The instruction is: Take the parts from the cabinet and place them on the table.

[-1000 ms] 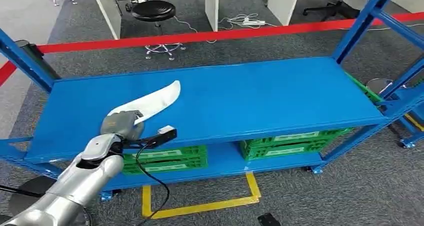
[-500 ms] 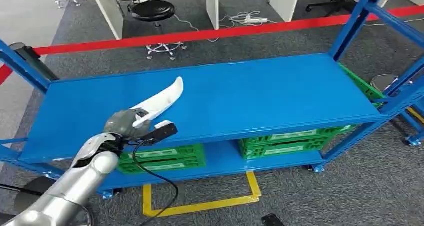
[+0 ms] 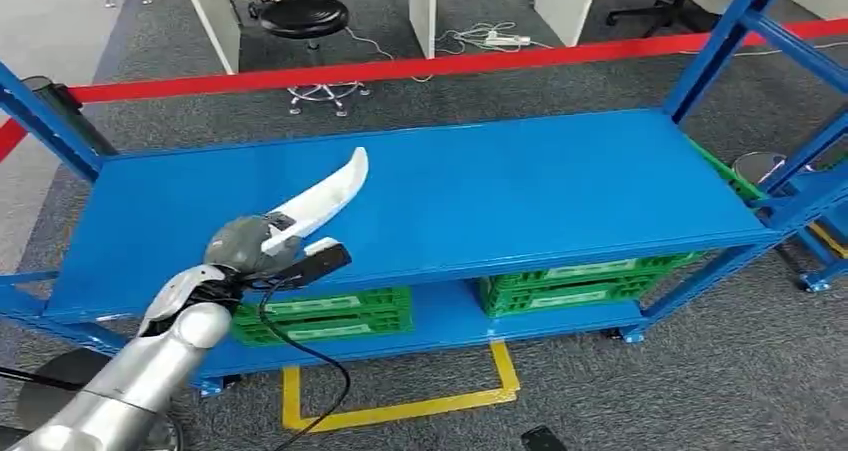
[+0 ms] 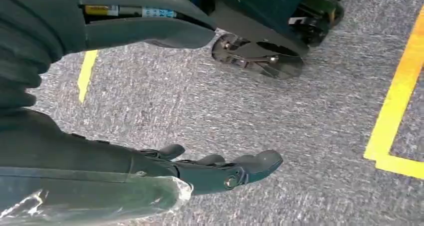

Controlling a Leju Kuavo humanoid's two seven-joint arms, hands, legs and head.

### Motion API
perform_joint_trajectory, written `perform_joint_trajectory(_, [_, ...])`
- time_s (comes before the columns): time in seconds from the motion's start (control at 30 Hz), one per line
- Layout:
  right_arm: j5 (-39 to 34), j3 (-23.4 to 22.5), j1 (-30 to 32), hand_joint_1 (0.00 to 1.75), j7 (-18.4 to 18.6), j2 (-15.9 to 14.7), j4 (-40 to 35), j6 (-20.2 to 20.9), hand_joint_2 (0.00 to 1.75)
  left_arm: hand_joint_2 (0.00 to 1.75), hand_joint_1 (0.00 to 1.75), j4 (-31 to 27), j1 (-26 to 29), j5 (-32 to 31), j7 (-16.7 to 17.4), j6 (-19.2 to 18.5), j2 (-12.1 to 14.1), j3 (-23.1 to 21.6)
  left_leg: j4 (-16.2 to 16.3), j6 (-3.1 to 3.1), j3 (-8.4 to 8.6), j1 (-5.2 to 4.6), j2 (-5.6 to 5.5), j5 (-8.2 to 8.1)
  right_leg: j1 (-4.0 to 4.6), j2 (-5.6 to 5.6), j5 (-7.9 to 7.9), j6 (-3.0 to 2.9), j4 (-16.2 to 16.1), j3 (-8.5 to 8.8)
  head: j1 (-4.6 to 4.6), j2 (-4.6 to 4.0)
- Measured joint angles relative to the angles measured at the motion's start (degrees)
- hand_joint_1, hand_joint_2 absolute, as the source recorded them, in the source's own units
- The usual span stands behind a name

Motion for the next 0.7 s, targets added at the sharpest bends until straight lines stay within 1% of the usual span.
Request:
perform_joint_trajectory(0.03, [-0.13,0.00,0.01,0.00,-0.13,-0.04,0.04,-0.11,1.75,1.75,1.75,-0.61,0.06,1.14,-0.55,0.33,0.00,0.04,0.00,0.20,-0.05,-0.03,0.01,0.00,-0.10,0.00,-2.28,0.13,4.66,-2.12,0.02,0.00])
perform_joint_trajectory(0.07, [-0.46,0.02,0.07,0.00,-0.26,-0.20,0.13,-0.26,1.75,1.75,1.75,-1.29,0.24,2.51,-1.64,0.76,0.05,0.02,0.01,0.25,-0.11,-0.08,0.01,0.02,-0.12,0.01,-4.27,0.32,9.57,-4.52,-0.04,0.00])
perform_joint_trajectory(0.1, [-0.63,0.04,0.13,0.00,-0.35,-0.24,0.24,-0.42,1.75,1.75,1.75,-2.15,0.65,3.78,-2.62,1.31,0.09,0.02,0.03,0.25,-0.15,-0.10,0.00,0.02,-0.12,0.00,-5.29,0.48,13.25,-6.45,0.09,0.00])
perform_joint_trajectory(0.13, [-0.83,0.04,0.21,0.00,-0.48,-0.28,0.46,-0.74,1.75,1.75,1.75,-3.73,1.03,4.98,-3.34,1.90,0.18,0.02,0.03,0.25,-0.14,-0.10,0.00,0.02,-0.12,0.00,-4.81,0.56,14.09,-7.11,0.04,0.00])
perform_joint_trajectory(0.17, [-1.03,0.07,0.31,0.00,-0.63,-0.39,0.53,-0.94,1.75,1.75,1.75,-5.03,1.19,5.46,-3.63,2.27,0.26,0.02,0.05,0.23,-0.13,-0.09,-0.02,-0.01,-0.15,-0.02,-3.03,0.60,12.21,-6.41,0.09,0.00])
perform_joint_trajectory(0.2, [-1.09,0.07,0.41,0.00,-0.87,-0.48,0.57,-1.16,1.75,1.75,1.75,-5.97,1.25,5.86,-4.22,2.82,0.37,0.02,0.08,0.17,-0.03,-0.07,-0.07,-0.05,-0.20,-0.04,-0.53,0.57,8.29,-4.64,0.11,0.00])
perform_joint_trajectory(0.23, [-1.27,0.07,0.46,0.00,-1.38,-0.72,0.70,-1.46,1.75,1.75,1.75,-7.02,1.34,6.12,-5.14,3.65,0.55,0.04,0.14,-0.04,0.12,-0.01,-0.10,-0.19,-0.26,-0.09,2.31,0.51,2.70,-1.99,0.07,0.00])
perform_joint_trajectory(0.27, [-1.46,0.07,0.48,0.00,-1.86,-0.79,0.92,-1.73,1.75,1.75,1.75,-8.01,1.52,6.59,-6.35,4.73,0.77,0.13,0.24,-0.34,0.16,-0.08,-0.10,-0.39,-0.36,-0.16,4.08,0.53,-1.99,0.20,0.11,0.00])
perform_joint_trajectory(0.3, [-1.64,0.07,0.46,0.00,-2.21,-0.79,1.27,-1.95,1.75,1.75,1.75,-9.12,1.71,6.84,-7.87,6.36,0.96,0.26,0.63,-0.70,-0.23,-0.62,-0.11,-0.56,-0.20,-0.15,3.17,0.49,-3.33,1.39,0.13,0.00])
perform_joint_trajectory(0.33, [-1.75,0.07,0.48,0.00,-2.53,-0.85,1.49,-2.25,1.75,1.75,1.75,-10.23,1.87,6.97,-8.98,7.61,1.07,0.35,0.85,-0.91,-0.60,-0.59,-0.12,-0.36,-0.27,0.08,3.20,-0.05,-3.41,1.05,-0.13,0.00])
perform_joint_trajectory(0.37, [-1.81,0.04,0.65,0.00,-2.75,-0.90,1.68,-2.43,1.75,1.75,1.75,-11.63,1.95,6.97,-10.03,8.81,1.14,0.37,0.84,-1.08,-0.65,-0.55,-0.12,-0.29,-0.17,0.08,3.20,-0.12,-3.42,0.93,-0.02,0.00])
perform_joint_trajectory(0.4, [-1.97,0.07,0.93,0.00,-2.89,-0.92,1.95,-2.49,1.75,1.75,1.75,-12.79,2.10,6.97,-10.56,9.71,1.22,0.41,0.79,-1.16,-0.59,-0.40,-0.12,-0.26,-0.01,0.10,3.11,-0.40,-3.34,0.98,0.04,0.00])
perform_joint_trajectory(0.43, [-2.07,0.04,1.11,0.00,-3.05,-0.92,2.09,-2.64,1.75,1.75,1.75,-14.42,2.37,6.99,-10.85,10.55,1.37,0.50,0.95,-1.47,-0.59,-0.34,-0.13,-0.53,-0.14,0.09,3.26,-0.85,-3.49,1.07,0.02,0.00])
perform_joint_trajectory(0.47, [-2.14,0.04,1.20,0.00,-3.17,-0.92,2.19,-2.71,1.75,1.75,1.75,-15.74,2.68,6.97,-11.04,11.19,1.47,0.66,1.83,-1.77,-0.85,-0.22,-0.09,-1.62,-0.28,0.08,3.35,-1.20,-3.60,1.16,0.02,0.00])
perform_joint_trajectory(0.5, [-2.25,0.04,1.19,0.00,-3.37,-0.96,2.27,-2.91,1.75,1.75,1.75,-17.26,2.75,6.71,-11.21,12.12,1.64,0.74,4.11,-1.99,-1.76,-0.23,-0.09,-3.27,-0.27,0.08,3.30,-1.60,-3.60,1.20,-0.37,0.00])
perform_joint_trajectory(0.53, [-2.31,0.04,1.16,0.00,-3.47,-0.98,2.43,-3.06,1.75,1.75,1.75,-18.51,2.76,6.31,-11.47,13.24,1.86,0.74,8.01,-2.15,-3.55,-0.20,-0.09,-5.40,-0.21,0.06,3.27,-1.75,-3.60,1.19,-0.39,0.00])
perform_joint_trajectory(0.57, [-2.45,0.04,1.17,0.00,-3.56,-1.03,2.51,-3.15,1.75,1.75,1.75,-19.63,3.04,5.81,-11.78,14.16,1.99,0.74,13.14,-2.28,-5.92,-0.17,-0.09,-7.62,-0.14,0.02,3.23,-1.86,-3.59,1.19,-0.44,0.00])
perform_joint_trajectory(0.6, [-2.49,0.04,1.18,0.00,-3.56,-1.07,2.62,-3.19,1.75,1.75,1.75,-20.50,3.53,5.66,-12.04,14.73,2.08,0.74,17.17,-2.33,-7.90,-0.15,-0.09,-8.93,-0.11,0.00,3.16,-1.97,-3.58,1.20,-0.39,0.00])
perform_joint_trajectory(0.63, [-2.58,0.04,1.22,0.00,-3.61,-1.11,2.82,-3.21,1.75,1.75,1.75,-21.46,4.06,5.53,-12.22,15.06,2.19,0.74,18.72,-2.32,-8.80,-0.14,-0.09,-8.88,-0.09,0.01,3.15,-1.98,-3.58,1.25,-0.41,0.00])
perform_joint_trajectory(0.67, [-2.62,0.04,1.29,0.00,-3.65,-1.14,2.88,-3.21,1.75,1.75,1.75,-22.10,4.43,5.46,-12.22,15.25,2.32,0.74,17.79,-2.21,-8.46,-0.15,-0.09,-7.56,-0.07,0.07,3.12,-2.01,-3.58,1.33,-0.41,0.00])
perform_joint_trajectory(0.7, [-2.62,0.02,1.30,0.00,-3.65,-1.16,2.91,-3.21,1.75,1.75,1.75,-22.69,4.60,5.46,-12.26,15.36,2.36,0.76,14.90,-2.01,-7.17,-0.15,-0.08,-5.28,-0.04,0.13,3.09,-2.00,-3.58,1.43,-0.44,0.00])
